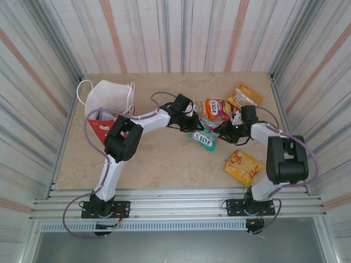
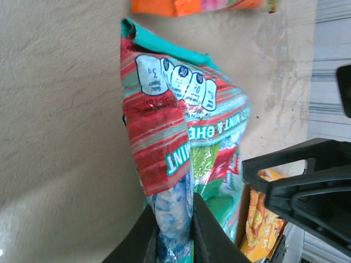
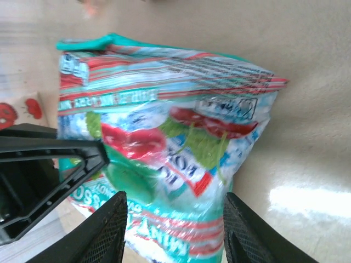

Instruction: Place the snacks into the paper bag

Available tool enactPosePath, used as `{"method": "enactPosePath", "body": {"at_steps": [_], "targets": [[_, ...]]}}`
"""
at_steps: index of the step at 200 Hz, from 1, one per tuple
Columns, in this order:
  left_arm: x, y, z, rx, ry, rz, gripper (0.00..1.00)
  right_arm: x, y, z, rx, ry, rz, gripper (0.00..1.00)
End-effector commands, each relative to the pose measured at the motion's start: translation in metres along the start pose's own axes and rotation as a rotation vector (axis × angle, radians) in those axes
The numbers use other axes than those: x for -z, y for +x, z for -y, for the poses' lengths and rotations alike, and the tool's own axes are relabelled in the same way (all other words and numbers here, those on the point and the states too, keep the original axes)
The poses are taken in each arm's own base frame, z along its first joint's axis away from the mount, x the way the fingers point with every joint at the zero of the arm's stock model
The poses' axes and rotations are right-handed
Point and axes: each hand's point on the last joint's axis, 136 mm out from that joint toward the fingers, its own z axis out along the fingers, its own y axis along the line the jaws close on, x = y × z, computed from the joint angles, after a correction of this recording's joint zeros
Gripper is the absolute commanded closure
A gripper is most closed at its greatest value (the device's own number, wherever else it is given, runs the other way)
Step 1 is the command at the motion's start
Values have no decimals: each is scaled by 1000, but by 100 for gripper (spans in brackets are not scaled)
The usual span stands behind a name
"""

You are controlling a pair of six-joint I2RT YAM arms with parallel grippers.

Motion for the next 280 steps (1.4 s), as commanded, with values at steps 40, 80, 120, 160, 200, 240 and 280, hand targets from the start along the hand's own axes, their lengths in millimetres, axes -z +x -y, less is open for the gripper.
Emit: {"method": "enactPosePath", "body": {"at_steps": [40,80,120,160,200,240,280], "targets": [[113,-25,86,-289,-54,184,95,82,-1,-53,155,-71,190,49],[183,-28,118,-548,-193,289,97,103,22,-106,399,-106,201,49],[265,-37,135,-728,-390,427,99,107,45,-168,615,-194,270,50],[345,-44,129,-809,-579,540,100,100,66,-218,732,-256,275,51],[423,-45,113,-791,-674,651,100,70,98,-261,836,-283,203,52],[495,-38,104,-727,-684,811,100,37,131,-299,894,-361,117,52],[543,-31,95,-637,-606,979,100,14,148,-309,914,-366,37,52]]}}
